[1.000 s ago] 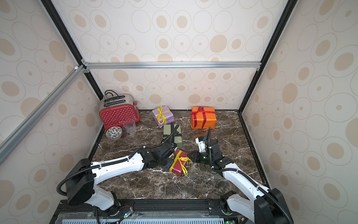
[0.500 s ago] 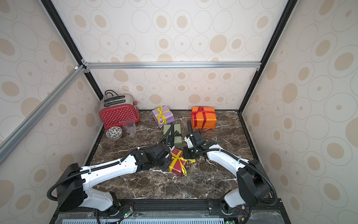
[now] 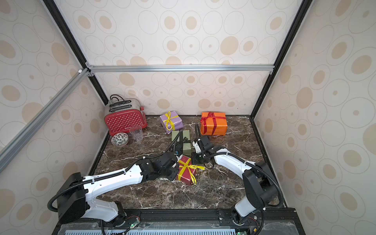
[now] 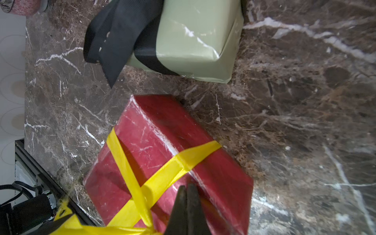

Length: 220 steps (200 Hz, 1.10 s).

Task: Untie the ribbon bows on the gift boxes
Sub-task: Untie the ribbon from the gift box.

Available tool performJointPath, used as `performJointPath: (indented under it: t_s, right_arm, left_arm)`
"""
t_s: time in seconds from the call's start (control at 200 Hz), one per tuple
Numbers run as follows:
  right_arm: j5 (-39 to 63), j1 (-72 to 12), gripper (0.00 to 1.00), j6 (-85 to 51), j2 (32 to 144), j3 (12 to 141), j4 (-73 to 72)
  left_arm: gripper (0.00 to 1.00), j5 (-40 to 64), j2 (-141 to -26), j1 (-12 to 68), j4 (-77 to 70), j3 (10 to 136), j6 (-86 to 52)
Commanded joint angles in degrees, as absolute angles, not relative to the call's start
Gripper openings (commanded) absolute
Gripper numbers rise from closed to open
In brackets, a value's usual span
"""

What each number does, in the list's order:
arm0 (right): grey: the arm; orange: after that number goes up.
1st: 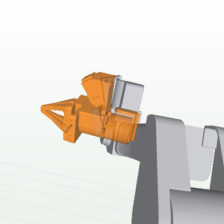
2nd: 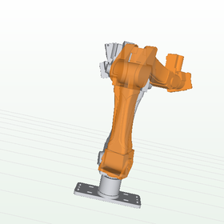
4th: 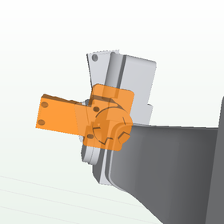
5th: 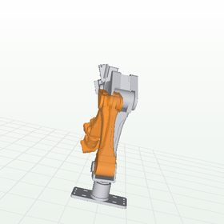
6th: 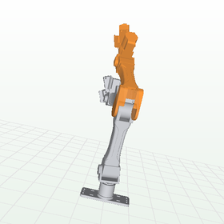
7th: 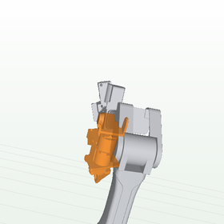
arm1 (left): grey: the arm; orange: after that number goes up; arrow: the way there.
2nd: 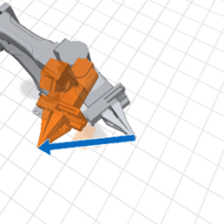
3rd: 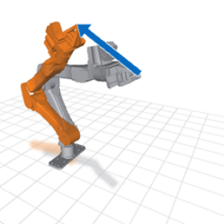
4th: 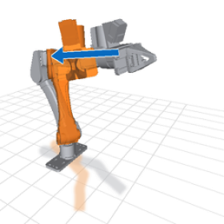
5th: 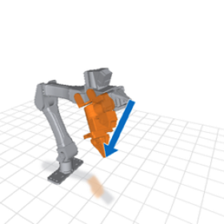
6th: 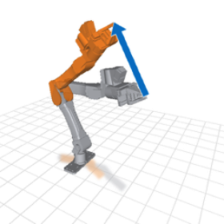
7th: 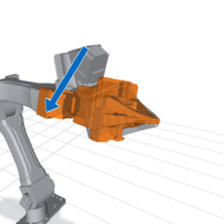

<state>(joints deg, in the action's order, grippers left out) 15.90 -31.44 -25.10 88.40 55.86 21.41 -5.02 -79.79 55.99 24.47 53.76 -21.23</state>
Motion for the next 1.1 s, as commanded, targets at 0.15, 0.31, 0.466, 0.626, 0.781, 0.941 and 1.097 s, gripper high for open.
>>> performJointPath:
  t_s: [0.15, 0.31, 0.466, 0.626, 0.781, 0.941, 1.097]
  right_arm:
    - [11.43, -31.4, 0.01, -23.73, 90.71, 51.11, 23.44]
    - [11.25, -31.46, 0.01, -23.83, 90.96, 50.22, 21.9]
    - [11.23, -31.39, 0.0, -23.75, 91.76, 50.3, 21.93]
    - [11.34, -31.46, 0.0, -23.82, 90.89, 49.88, 21.23]
    - [11.6, -31.39, 0.0, -23.63, 90.79, 49.65, 21.01]
    - [12.96, -31.43, 0.0, -23.73, 90.55, 49.2, 19.82]
    - [13.69, -31.41, 0.0, -23.74, 90.57, 48.96, 19.17]
  left_arm:
    - [0.0, -12.22, -73.88, 56.08, 19.85, 50.3, -24.76]
    - [0.0, -19.38, -70.94, 56.05, 18.88, 47.13, -29.19]
    - [0.0, -27.45, -67.49, 55.99, 20.32, 44.56, -34.94]
    - [0.0, -36.45, -62.78, 55.9, 23.25, 42.05, -41.98]
    - [0.0, -41.41, -56.78, 55.92, 22.16, 37.84, -47.03]
    - [0.0, -43.68, -55.01, 55.63, 23.36, 36.64, -50.11]
    - [0.0, -44.12, -56.14, 55.26, 25.07, 37.01, -51.59]
